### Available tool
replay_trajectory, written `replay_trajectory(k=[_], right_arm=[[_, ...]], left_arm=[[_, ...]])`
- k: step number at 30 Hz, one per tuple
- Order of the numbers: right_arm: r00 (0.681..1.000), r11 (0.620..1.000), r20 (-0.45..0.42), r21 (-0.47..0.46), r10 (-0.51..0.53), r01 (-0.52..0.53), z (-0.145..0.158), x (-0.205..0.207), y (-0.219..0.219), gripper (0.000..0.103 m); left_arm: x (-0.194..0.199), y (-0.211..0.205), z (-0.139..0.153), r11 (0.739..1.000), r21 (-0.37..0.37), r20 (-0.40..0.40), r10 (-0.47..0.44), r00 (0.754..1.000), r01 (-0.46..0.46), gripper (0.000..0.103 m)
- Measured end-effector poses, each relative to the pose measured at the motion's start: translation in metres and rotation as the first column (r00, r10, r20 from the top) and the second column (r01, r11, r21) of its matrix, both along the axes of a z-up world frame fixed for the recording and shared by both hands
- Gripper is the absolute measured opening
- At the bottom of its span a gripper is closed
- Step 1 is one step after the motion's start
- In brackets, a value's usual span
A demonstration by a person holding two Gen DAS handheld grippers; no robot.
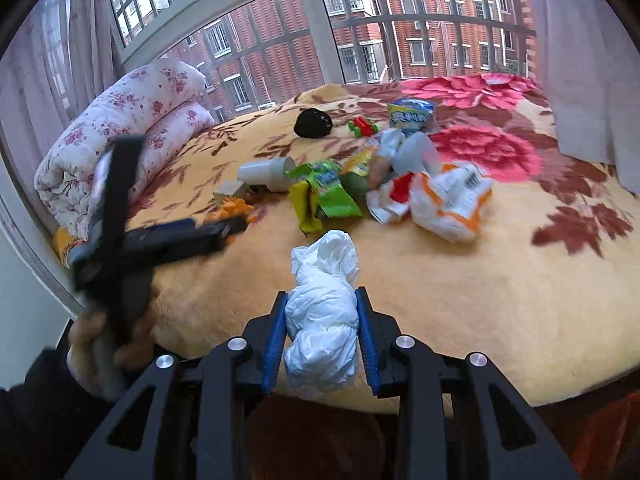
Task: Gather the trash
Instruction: 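Grasp the white tissue with the right tool while the left tool grasps the orange dinosaur, then carry both items to the orange bucket and release them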
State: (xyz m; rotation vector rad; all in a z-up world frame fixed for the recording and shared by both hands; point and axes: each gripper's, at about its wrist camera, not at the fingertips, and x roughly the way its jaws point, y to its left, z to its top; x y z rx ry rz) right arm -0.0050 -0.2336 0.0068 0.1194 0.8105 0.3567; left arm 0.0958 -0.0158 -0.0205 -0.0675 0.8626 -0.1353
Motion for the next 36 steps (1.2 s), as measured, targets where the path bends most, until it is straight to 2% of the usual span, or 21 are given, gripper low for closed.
replay_trajectory(k=[1,3,6,9,13,16,24,31,36], right_arm=[[1.000,1.000,-0.006,0.000,-0.008,0.008,-0.003,-0.002,-0.003,0.033],[1.000,1.000,-0.019,0.003,-0.016,0.016,-0.010,-0.003,-0.008,0.033],[0.999,1.000,-0.032,0.016,-0.023,0.023,-0.017,-0.004,-0.011,0.033],[0.999,1.000,-0.030,0.011,-0.022,0.022,-0.019,-0.005,-0.012,0.033],[1.000,1.000,-0.025,0.009,-0.011,0.011,-0.018,-0.009,-0.011,0.033],[1.000,1.000,-0.017,0.011,0.003,-0.003,-0.014,-0.016,-0.008,0.033],[1.000,1.000,0.018,-0.006,0.026,-0.026,0.001,-0.048,-0.001,0.033],[0.999,0.999,0.028,-0.032,0.028,-0.027,0.005,-0.078,0.000,0.033],[0.999,0.998,0.015,-0.049,0.045,-0.044,0.000,-0.097,0.002,0.033]], left_arm=[[0.011,0.001,-0.007,1.000,-0.004,-0.023,0.018,1.000,-0.018,0.081],[0.025,0.004,-0.022,0.999,0.007,-0.054,0.046,0.997,-0.046,0.056],[0.015,0.011,-0.025,0.998,-0.044,0.012,0.050,0.999,-0.049,0.055],[-0.001,0.008,-0.018,0.999,-0.023,0.046,0.036,0.998,-0.035,0.054],[-0.041,0.007,0.005,0.999,-0.042,0.086,-0.009,0.996,0.013,0.054],[-0.073,-0.001,0.023,0.999,-0.006,0.116,-0.047,0.992,0.048,0.054],[-0.144,-0.011,0.040,0.992,0.032,0.133,-0.127,0.983,0.124,0.054],[-0.192,-0.013,0.040,0.982,0.050,0.139,-0.186,0.973,0.181,0.054],[-0.216,-0.019,0.030,0.969,0.071,0.112,-0.242,0.964,0.235,0.054]])
